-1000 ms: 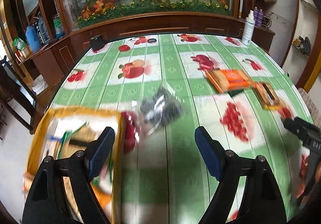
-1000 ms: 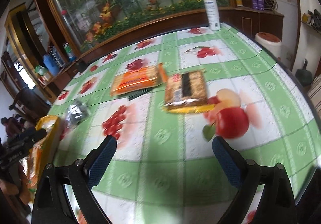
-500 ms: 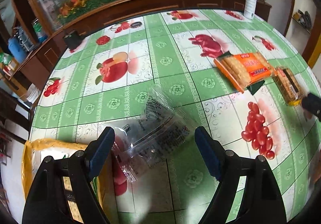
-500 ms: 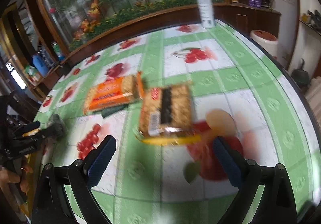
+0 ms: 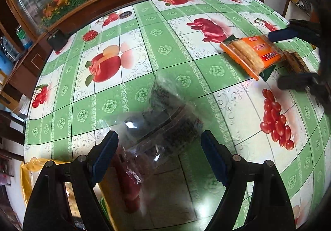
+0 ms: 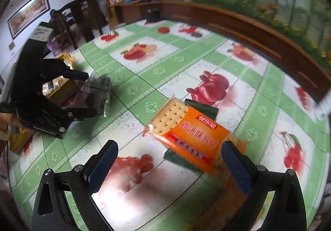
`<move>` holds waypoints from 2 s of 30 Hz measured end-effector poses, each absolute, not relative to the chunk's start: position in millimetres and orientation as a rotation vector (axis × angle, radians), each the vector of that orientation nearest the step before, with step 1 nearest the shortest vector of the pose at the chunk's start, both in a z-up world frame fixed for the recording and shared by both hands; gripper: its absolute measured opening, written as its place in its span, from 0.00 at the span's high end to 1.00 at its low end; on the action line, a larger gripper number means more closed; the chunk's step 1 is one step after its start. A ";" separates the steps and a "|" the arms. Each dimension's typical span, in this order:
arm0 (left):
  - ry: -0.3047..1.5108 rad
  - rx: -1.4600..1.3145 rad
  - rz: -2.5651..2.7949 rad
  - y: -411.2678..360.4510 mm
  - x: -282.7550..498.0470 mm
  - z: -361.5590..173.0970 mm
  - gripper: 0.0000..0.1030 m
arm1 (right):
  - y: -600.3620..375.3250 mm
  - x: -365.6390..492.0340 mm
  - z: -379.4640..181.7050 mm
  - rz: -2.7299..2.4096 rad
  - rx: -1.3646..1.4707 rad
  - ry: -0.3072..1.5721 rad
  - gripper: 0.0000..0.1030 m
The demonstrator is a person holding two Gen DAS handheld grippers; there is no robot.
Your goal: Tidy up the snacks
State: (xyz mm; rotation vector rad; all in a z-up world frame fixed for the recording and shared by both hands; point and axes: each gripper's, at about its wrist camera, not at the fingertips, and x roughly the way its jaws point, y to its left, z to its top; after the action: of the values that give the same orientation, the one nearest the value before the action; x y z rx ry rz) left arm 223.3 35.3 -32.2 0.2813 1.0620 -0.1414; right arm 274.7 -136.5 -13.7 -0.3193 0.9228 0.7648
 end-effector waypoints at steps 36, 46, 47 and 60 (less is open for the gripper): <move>1.181 0.101 -0.040 71.8 265.4 -41.9 0.13 | -146.3 287.4 -26.5 0.667 -0.259 0.965 0.34; 1.151 0.105 -0.072 47.5 245.7 -35.5 0.54 | -164.2 245.0 -8.7 0.624 -0.193 0.951 0.37; 1.145 0.113 -0.084 42.2 239.6 -35.6 0.54 | -166.6 241.5 -7.8 0.623 -0.187 0.951 0.37; 1.088 0.044 -0.207 2.5 136.9 -36.3 0.56 | -185.7 171.2 -9.6 0.588 -0.065 0.954 0.37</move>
State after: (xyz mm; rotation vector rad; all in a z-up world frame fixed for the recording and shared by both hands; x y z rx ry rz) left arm 136.9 2.5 -36.3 0.0437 1.0885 -0.2072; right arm 171.2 -185.7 -9.6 -0.0652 0.9545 0.5883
